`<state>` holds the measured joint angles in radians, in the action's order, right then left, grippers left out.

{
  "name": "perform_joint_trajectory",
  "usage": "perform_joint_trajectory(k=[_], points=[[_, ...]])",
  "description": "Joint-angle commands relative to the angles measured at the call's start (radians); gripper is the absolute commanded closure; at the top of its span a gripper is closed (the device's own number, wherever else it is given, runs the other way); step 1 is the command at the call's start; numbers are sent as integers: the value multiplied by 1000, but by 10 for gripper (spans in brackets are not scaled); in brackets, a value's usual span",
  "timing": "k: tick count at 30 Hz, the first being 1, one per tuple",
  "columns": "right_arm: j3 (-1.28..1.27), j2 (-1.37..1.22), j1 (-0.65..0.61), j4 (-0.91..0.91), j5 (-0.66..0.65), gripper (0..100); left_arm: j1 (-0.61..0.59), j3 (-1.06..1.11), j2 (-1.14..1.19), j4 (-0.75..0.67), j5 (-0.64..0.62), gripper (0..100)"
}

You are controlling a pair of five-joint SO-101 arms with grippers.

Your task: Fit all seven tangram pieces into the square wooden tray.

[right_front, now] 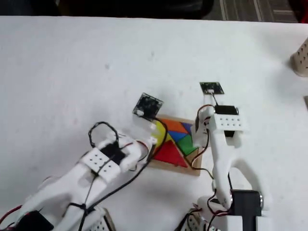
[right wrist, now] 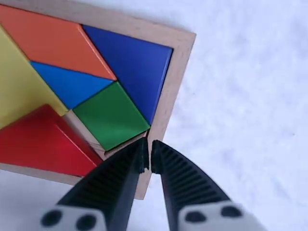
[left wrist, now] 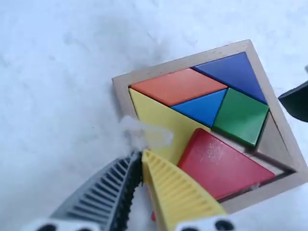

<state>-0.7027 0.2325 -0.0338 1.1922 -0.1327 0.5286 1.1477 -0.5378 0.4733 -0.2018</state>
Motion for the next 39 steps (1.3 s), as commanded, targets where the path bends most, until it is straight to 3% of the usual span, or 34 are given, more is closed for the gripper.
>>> perform_joint_trajectory(k=[1,8,26,30,39], points=[[0,45,8,-7,-9,981,33,-5,71,-52,6,979],[-2,45,12,-4,-9,981,156,-12,140,-43,3,979],[-2,53,71,-31,-11,981,254,-11,143,-43,-44,979],[-8,54,108,-53,-9,981,177,-17,140,-43,-44,979],[-207,303,91,-153,-9,981,-180,6,-10,-28,57,979]])
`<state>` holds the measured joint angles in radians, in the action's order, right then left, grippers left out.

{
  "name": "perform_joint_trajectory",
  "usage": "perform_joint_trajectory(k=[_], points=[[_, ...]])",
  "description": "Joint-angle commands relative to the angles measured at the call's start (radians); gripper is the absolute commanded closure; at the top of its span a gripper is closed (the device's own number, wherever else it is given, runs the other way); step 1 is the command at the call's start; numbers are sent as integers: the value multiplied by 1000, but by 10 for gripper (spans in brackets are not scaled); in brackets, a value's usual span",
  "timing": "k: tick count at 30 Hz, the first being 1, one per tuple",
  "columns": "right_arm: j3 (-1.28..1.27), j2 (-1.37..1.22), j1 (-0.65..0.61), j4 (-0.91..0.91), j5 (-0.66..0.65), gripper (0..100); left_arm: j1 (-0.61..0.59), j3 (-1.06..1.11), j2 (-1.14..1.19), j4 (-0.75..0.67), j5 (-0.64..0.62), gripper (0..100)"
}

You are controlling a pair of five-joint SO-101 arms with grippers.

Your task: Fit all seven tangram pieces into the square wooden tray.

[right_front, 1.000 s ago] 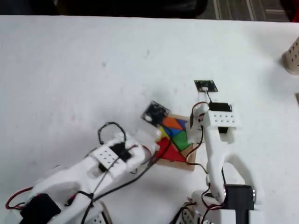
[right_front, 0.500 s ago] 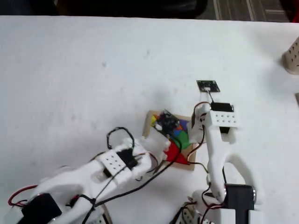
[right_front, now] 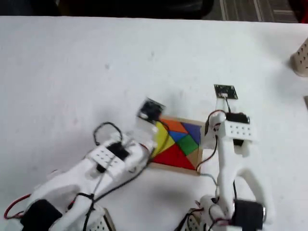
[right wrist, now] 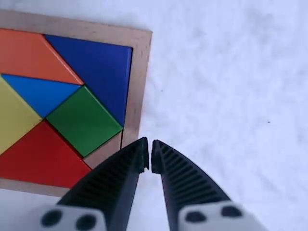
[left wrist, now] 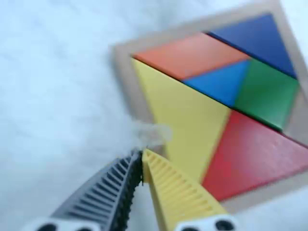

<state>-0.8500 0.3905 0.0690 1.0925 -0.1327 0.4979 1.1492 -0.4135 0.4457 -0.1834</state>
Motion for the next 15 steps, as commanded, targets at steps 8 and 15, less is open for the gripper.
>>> perform_joint_trajectory(k=[8,15], points=[[-330,595,-76,-81,-167,981,-349,258,-559,87,133,978],[-505,901,-232,-30,-256,981,-503,385,-970,382,144,977]])
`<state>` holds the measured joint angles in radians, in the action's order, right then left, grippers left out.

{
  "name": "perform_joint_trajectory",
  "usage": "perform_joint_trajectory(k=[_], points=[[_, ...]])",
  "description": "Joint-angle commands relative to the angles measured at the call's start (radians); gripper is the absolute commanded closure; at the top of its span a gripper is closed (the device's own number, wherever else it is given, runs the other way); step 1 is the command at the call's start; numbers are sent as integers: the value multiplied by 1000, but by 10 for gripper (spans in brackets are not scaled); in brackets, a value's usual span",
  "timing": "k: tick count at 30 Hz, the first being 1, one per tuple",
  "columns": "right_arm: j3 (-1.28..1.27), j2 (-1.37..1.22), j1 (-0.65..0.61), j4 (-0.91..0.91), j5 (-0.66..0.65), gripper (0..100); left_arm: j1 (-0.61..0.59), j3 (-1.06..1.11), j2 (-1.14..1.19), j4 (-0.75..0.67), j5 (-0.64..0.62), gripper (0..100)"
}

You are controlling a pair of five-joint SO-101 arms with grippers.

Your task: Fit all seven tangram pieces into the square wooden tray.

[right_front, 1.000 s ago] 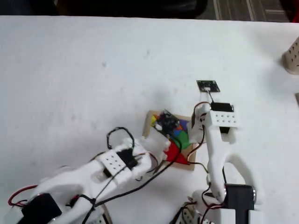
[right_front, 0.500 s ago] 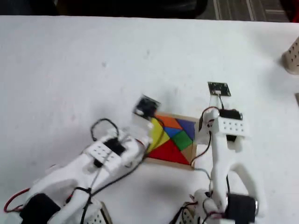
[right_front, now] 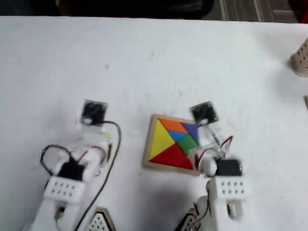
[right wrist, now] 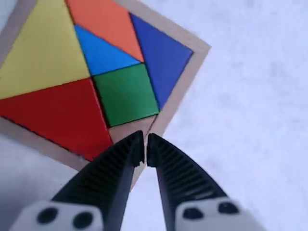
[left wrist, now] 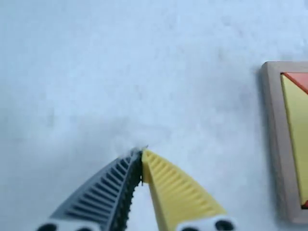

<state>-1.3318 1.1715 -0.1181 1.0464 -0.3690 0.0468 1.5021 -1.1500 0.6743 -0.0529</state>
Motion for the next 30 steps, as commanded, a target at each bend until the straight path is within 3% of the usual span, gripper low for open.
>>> perform_joint_trajectory(k=[1,4,8,13,18,30], points=[[-40,157,-58,18,-15,981,-54,49,-298,207,14,977],[-109,259,-85,19,-11,981,-70,118,-484,304,43,977],[-236,398,-84,21,-11,981,-124,184,-688,425,229,976],[-359,596,-84,42,-11,981,-217,192,-659,460,394,976],[-359,615,-88,219,-18,981,-242,192,-654,568,373,976],[-359,611,-85,208,-18,981,-240,192,-656,601,376,976]])
